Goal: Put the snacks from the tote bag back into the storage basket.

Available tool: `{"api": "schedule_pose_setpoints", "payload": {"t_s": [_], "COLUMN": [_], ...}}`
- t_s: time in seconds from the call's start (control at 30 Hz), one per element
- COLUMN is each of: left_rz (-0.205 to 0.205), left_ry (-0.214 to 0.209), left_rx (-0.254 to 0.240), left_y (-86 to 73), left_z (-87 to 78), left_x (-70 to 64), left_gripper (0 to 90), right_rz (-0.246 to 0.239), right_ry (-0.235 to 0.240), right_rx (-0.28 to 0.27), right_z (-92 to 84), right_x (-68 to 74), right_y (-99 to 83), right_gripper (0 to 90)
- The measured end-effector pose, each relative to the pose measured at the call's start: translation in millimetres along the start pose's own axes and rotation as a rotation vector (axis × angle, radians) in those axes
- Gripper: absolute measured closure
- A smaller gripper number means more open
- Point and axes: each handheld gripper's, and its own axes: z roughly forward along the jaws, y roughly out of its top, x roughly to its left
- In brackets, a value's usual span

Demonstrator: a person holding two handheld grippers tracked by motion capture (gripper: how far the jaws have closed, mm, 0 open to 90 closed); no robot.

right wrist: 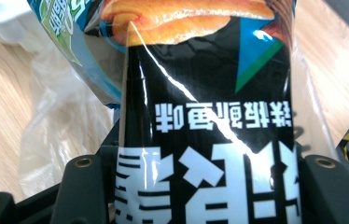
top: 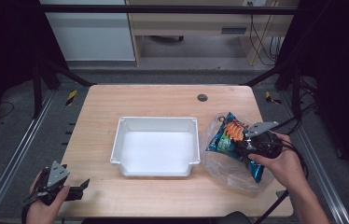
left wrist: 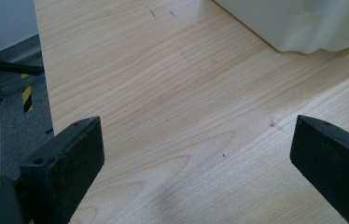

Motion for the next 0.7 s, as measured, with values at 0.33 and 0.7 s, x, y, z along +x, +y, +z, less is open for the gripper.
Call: {"api": "schedule_pose_setpoints", "payload": {"t_s": [0.33, 0.7], "left_rz": [0.007, 0.002], "left_ry": [-0.011, -0.01], "left_rx": [0.0, 0.0], "left_y": [0.3, -0.4], "left_z": [-0.3, -1.1], "left_x": [-1.0, -0.3], "left_gripper": [3.1, 3.4], "right_rz": [-0.011, -0.021], "right_ry": [0.004, -0.002], "right_rx": [-0.043, -0.045], "right_z": [-11.4, -19.6], "right_x": [2.2, 3.0], "right_y": [6.3, 17.2], "right_gripper": [41.9, 42.0]}}
